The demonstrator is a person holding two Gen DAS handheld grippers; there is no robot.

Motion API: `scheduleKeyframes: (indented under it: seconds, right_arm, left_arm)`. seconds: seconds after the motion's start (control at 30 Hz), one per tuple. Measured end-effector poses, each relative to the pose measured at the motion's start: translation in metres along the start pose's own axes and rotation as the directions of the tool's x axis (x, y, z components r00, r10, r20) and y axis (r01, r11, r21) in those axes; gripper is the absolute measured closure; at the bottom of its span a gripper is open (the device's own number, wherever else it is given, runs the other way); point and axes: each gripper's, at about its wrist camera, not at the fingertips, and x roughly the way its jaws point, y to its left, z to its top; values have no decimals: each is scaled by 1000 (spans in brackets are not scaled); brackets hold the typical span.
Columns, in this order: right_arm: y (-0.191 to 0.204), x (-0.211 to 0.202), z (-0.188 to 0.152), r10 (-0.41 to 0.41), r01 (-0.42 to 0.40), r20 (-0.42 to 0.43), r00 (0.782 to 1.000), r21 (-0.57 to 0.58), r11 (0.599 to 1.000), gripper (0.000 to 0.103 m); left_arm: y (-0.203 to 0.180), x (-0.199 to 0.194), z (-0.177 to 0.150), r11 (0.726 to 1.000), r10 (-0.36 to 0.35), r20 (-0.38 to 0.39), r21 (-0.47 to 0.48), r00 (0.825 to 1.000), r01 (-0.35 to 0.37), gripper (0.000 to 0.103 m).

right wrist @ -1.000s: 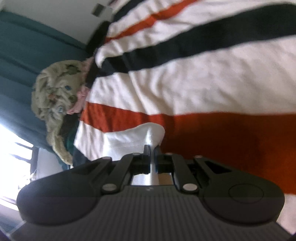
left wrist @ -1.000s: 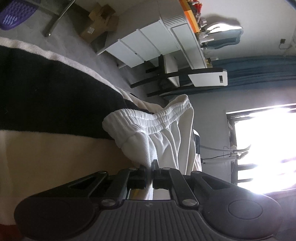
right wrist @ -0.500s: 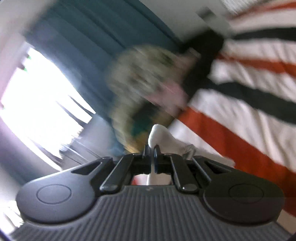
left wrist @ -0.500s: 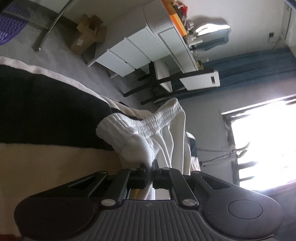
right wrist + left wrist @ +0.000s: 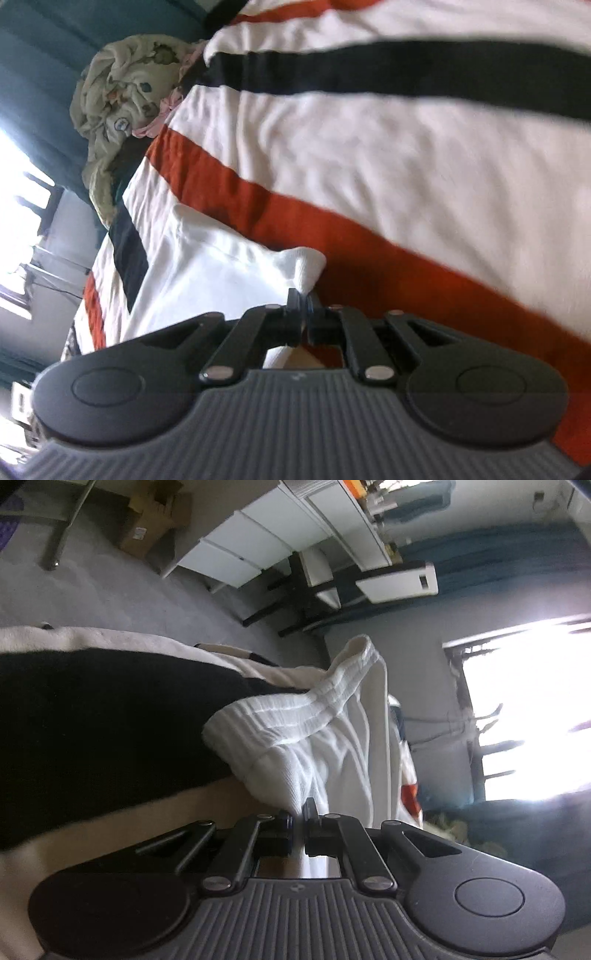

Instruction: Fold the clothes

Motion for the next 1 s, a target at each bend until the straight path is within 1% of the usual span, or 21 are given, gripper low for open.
scheduleKeyframes:
  seconds: [0.07,0.1,0.13,0.17,0.2,0.23,0.27,0.3,0.33,0.4,0.5,0.53,0.6,0.63,0.73,0.83,0.87,0.9,1.0]
  right_arm:
    - [3,-3,0,-12,12,2,1000,-9,1000,94]
    - [4,-4,0,-18,18,4,1000,-13,1000,92]
    - [5,-6,0,-24,25,5,1000,-17,1000,87]
    - [9,-7,0,-37,37,8,999,-28,999,84]
    - [15,-10,0,-59,60,16,998,-51,997,72]
    - [21,-13,1,-76,77,25,997,-71,994,59]
    - [23,-18,2,-76,78,36,997,-87,993,50]
    - [25,-24,1,-67,72,50,996,-104,992,31]
    - [29,-29,1,-59,67,66,996,-123,990,22]
    - [44,-38,0,-48,65,101,994,-174,983,21]
    - [73,-52,-3,-17,53,137,990,-262,964,21]
    - [85,-56,-6,1,42,146,989,-291,956,21]
    - [113,-64,-12,45,14,158,986,-357,934,21]
    - [128,-68,-17,72,-3,160,984,-393,919,21]
    - [180,-82,-40,172,-67,158,972,-515,854,21]
    - [230,-99,-72,276,-138,128,952,-626,767,21]
    - [243,-104,-83,305,-160,116,945,-650,743,21]
    - [256,-109,-93,332,-180,103,938,-673,717,21]
    - [287,-122,-124,410,-248,54,911,-722,646,21]
  left_arm:
    - [2,-2,-1,999,12,-16,32,1000,-12,96]
    - [1,-4,-1,998,19,-18,57,1000,-17,93]
    - [0,-7,-1,996,32,-11,88,999,-31,85]
    - [-2,-10,-1,991,52,4,123,999,-52,81]
    - [-5,-15,-2,985,67,17,158,998,-69,72]
    - [-9,-20,-2,978,76,29,190,997,-81,56]
    - [-13,-26,-2,970,82,45,224,996,-90,48]
    - [-19,-32,-2,959,85,70,266,994,-101,37]
    - [-27,-39,-4,942,90,101,314,991,-117,31]
    - [-45,-51,-9,903,91,159,403,983,-149,24]
    - [-78,-66,-25,834,48,219,528,975,-160,21]
    - [-91,-69,-33,807,27,230,570,973,-157,18]
    - [-118,-72,-51,752,-25,230,646,973,-134,15]
    - [-133,-73,-64,718,-57,220,687,974,-113,15]
    - [-178,-65,-106,605,-135,171,794,976,-56,15]
    - [-220,-49,-153,494,-196,100,870,976,11,15]
    - [-232,-43,-168,463,-216,74,886,974,35,15]
    - [-242,-38,-182,438,-230,52,897,972,56,15]
    - [-263,-17,-220,375,-248,-4,921,969,100,15]
